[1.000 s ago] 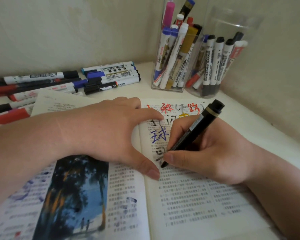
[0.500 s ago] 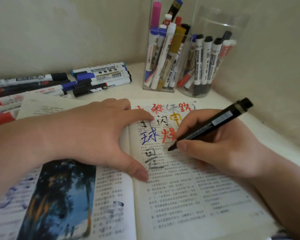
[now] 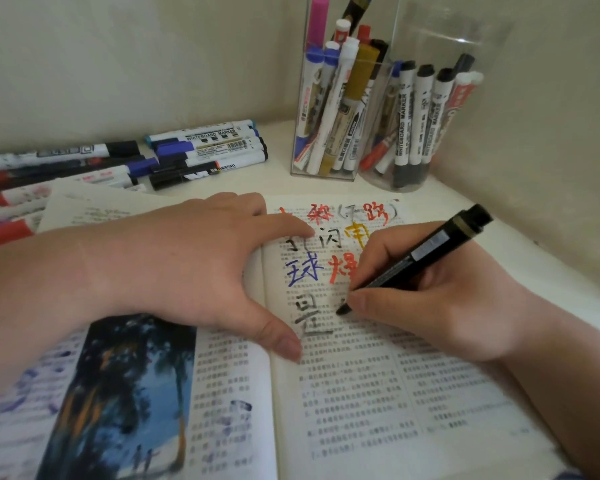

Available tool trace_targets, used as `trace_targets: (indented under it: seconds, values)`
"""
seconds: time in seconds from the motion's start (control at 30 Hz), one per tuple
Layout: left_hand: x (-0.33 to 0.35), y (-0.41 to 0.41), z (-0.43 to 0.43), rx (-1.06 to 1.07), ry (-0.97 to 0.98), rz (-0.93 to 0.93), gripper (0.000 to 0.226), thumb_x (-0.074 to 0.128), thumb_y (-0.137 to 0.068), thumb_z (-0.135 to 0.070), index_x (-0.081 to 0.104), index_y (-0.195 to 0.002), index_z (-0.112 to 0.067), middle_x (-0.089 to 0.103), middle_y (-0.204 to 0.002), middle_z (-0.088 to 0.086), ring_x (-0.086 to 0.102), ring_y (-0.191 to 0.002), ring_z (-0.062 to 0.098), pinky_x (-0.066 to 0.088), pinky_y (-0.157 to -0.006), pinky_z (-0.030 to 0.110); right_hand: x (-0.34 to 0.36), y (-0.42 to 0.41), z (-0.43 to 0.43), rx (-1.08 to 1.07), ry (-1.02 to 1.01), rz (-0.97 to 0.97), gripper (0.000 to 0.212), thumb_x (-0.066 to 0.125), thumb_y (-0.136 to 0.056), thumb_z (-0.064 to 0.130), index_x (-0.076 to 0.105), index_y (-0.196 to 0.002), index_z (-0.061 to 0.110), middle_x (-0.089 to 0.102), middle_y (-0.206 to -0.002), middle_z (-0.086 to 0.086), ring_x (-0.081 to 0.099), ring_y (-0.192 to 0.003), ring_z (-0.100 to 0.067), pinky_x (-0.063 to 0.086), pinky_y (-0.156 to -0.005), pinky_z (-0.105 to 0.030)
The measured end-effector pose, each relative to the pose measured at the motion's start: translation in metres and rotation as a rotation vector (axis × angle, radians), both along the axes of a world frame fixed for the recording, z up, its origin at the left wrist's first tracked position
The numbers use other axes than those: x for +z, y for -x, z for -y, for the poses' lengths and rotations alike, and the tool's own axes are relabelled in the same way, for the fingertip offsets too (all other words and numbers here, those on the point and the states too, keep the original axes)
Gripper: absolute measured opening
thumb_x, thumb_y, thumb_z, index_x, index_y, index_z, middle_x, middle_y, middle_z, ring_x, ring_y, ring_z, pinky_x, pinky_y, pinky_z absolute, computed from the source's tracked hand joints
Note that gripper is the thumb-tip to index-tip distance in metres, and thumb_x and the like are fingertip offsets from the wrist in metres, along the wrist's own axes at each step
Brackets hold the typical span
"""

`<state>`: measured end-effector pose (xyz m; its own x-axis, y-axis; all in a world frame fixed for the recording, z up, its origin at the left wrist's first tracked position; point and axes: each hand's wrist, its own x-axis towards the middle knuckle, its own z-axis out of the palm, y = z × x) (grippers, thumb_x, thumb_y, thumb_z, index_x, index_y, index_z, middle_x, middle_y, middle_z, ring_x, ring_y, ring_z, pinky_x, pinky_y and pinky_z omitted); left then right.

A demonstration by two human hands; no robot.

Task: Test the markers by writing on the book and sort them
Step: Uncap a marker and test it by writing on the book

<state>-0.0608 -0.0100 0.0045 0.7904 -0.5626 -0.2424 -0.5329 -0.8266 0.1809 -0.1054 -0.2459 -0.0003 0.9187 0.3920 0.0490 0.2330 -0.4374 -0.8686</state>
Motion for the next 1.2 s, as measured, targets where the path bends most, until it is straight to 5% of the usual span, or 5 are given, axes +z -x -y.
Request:
trace_targets:
  seconds: [0.23, 0.47, 0.67, 1.0, 1.2]
  values:
    - [0.001, -0.001, 0.001, 0.001, 0.000, 0.004, 0.119, 0.042, -0.029, -0.111, 0.005, -0.135, -0.070, 0.034, -0.103, -0.029, 0.037, -0.105, 0.001, 0.035, -0.088, 0.026, 0.000, -0.004, 0.001, -0.055, 0.090, 0.039, 0.011, 0.068, -0.065, 0.016, 0.060, -0.065, 0.008, 0.054, -0.054, 0.001, 0.050, -0.052, -0.008, 0.040, -0.050, -0.023]
    - [0.000, -0.001, 0.001, -0.001, -0.005, 0.003, 0.120, 0.040, -0.028, -0.111, 0.005, -0.136, -0.070, 0.034, -0.103, -0.029, 0.039, -0.106, 0.003, 0.040, -0.094, 0.030, -0.002, -0.006, 0.003, -0.005, -0.033, -0.029, 0.014, 0.077, -0.071, 0.004, 0.066, -0.064, 0.009, 0.057, -0.053, 0.007, 0.049, -0.049, -0.005, 0.039, -0.048, -0.016]
    - [0.000, -0.002, 0.001, 0.006, -0.009, 0.000, 0.123, 0.039, -0.026, -0.112, 0.005, -0.137, -0.069, 0.035, -0.105, -0.029, 0.040, -0.109, 0.003, 0.042, -0.099, 0.033, 0.005, -0.004, 0.005, 0.151, -0.012, -0.143, 0.011, 0.078, -0.071, 0.014, 0.072, -0.075, 0.007, 0.064, -0.058, -0.001, 0.055, -0.053, -0.008, 0.043, -0.051, -0.019]
    - [0.001, -0.001, 0.001, 0.003, -0.004, 0.003, 0.121, 0.041, -0.028, -0.111, 0.005, -0.136, -0.070, 0.036, -0.103, -0.028, 0.041, -0.105, 0.001, 0.043, -0.096, 0.032, -0.001, -0.010, 0.004, -0.042, 0.002, -0.026, 0.013, 0.074, -0.069, 0.018, 0.065, -0.067, 0.009, 0.055, -0.052, 0.007, 0.048, -0.048, -0.004, 0.037, -0.048, -0.015]
    - [0.001, -0.001, 0.000, 0.001, -0.011, -0.006, 0.120, 0.041, -0.030, -0.111, 0.005, -0.137, -0.069, 0.033, -0.102, -0.030, 0.039, -0.106, 0.002, 0.042, -0.097, 0.032, 0.008, -0.010, 0.003, 0.080, 0.131, -0.072, 0.013, 0.066, -0.062, 0.013, 0.056, -0.060, 0.004, 0.048, -0.052, -0.009, 0.044, -0.050, -0.013, 0.034, -0.048, -0.026]
